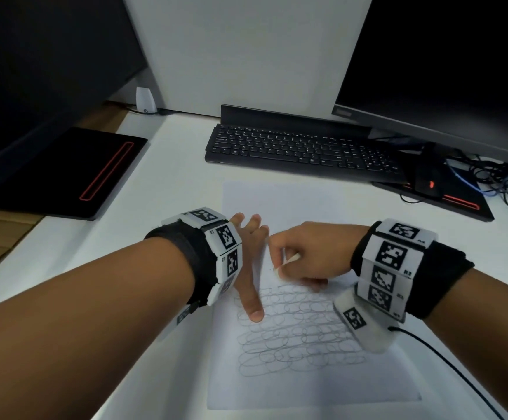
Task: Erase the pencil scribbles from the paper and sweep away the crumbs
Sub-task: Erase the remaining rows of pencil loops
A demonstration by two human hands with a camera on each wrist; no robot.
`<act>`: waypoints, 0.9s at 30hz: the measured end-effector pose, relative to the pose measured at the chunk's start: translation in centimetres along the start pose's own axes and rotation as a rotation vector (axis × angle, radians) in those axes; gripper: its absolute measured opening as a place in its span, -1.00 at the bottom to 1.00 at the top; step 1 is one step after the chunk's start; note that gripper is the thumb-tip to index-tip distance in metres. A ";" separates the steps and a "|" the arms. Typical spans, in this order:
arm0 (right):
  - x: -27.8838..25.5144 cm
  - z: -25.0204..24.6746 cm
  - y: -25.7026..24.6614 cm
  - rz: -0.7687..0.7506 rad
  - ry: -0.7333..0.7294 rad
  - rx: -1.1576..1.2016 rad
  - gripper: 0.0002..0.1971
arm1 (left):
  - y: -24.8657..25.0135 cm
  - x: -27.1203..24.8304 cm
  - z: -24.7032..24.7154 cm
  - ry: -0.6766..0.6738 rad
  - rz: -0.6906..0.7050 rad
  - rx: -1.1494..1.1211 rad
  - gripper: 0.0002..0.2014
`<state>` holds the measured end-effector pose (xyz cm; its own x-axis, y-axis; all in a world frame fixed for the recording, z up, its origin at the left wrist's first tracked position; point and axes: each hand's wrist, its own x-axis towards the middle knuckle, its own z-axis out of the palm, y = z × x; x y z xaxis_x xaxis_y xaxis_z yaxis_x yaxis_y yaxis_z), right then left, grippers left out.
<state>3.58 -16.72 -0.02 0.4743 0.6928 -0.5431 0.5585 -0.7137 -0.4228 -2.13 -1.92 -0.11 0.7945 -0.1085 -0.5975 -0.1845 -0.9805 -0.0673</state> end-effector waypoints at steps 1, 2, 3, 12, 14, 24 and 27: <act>-0.2 0.3 -0.4 -0.013 -0.046 -0.015 -0.98 | 0.0 0.0 0.0 -0.007 -0.002 0.002 0.36; -0.3 0.3 -0.5 -0.014 -0.066 -0.012 -0.97 | 0.0 0.1 0.0 -0.013 -0.005 0.004 0.37; -0.2 0.0 -0.3 -0.004 -0.046 -0.003 -0.97 | -0.1 0.2 0.1 -0.016 -0.007 0.004 0.38; -0.4 -0.1 0.1 -0.012 -0.005 0.009 -0.97 | -0.2 0.5 0.1 -0.064 0.002 0.019 0.37; -0.3 -0.9 0.8 0.030 0.089 0.016 -0.98 | -0.1 0.3 0.0 -0.053 0.000 0.018 0.36; -0.3 -1.1 1.1 0.049 0.118 -0.006 -0.97 | -0.1 0.1 0.0 -0.050 -0.003 0.006 0.36; -0.6 0.1 0.2 -0.015 -0.002 -0.033 -0.96 | -0.2 0.2 -0.1 -0.065 -0.005 0.007 0.36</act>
<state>3.33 -17.26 0.17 0.4643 0.7035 -0.5380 0.5880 -0.6991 -0.4067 -1.81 -1.76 -0.12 0.7564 -0.0922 -0.6476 -0.1844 -0.9799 -0.0759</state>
